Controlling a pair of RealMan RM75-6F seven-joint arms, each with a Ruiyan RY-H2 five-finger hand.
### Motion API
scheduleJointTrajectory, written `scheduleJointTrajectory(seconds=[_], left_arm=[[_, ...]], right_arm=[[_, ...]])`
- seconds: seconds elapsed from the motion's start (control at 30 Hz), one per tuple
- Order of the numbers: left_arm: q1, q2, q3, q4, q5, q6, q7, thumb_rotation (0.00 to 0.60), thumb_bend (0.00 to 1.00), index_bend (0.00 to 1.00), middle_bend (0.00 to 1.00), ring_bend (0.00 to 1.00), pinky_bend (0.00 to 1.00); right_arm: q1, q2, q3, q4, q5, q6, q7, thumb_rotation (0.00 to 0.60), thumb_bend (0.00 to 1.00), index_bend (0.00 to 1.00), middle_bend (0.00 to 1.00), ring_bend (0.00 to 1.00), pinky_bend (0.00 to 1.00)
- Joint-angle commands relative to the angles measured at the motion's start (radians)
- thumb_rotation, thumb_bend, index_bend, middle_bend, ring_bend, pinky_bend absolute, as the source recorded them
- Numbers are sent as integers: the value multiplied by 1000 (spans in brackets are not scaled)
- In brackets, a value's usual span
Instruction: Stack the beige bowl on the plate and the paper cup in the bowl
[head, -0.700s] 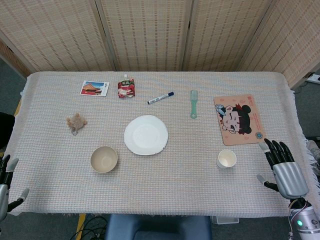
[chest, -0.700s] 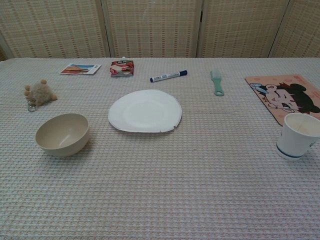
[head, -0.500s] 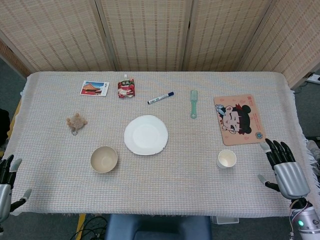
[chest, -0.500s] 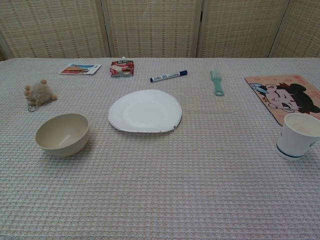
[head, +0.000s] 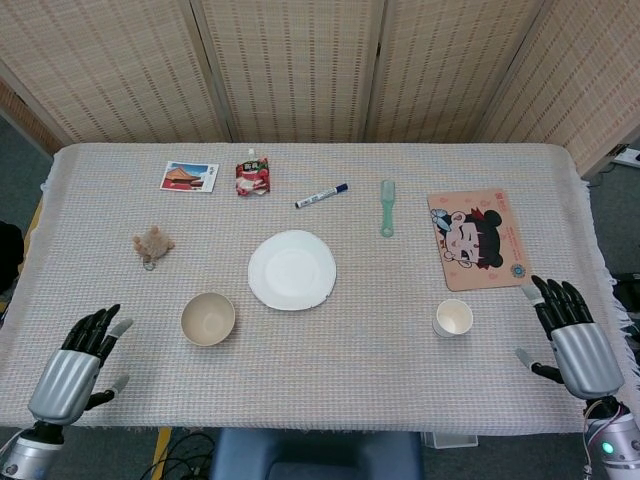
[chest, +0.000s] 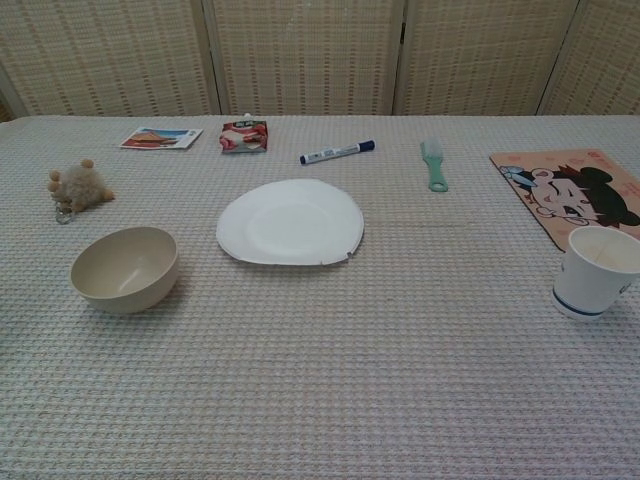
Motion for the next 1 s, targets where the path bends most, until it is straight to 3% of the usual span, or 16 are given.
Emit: scheduleJointTrajectory(seconds=[0.03, 0.47, 1.0], left_arm=[[-76, -64, -1, 50, 10, -102, -21, 600, 272, 250, 0, 0, 142], [-216, -169, -43, 171, -35, -251, -64, 600, 272, 363, 0, 0, 142], [-297, -286, -38, 378, -29, -260, -139, 600, 272, 458, 38, 0, 142]], right_arm=[[11, 1, -1, 7, 5, -18, 9, 600, 200, 0, 0, 0, 0], [7, 9, -1, 8, 2, -3, 28, 600, 200, 0, 0, 0, 0], [2, 15, 3, 12, 8, 9, 36, 600, 200, 0, 0, 0, 0]])
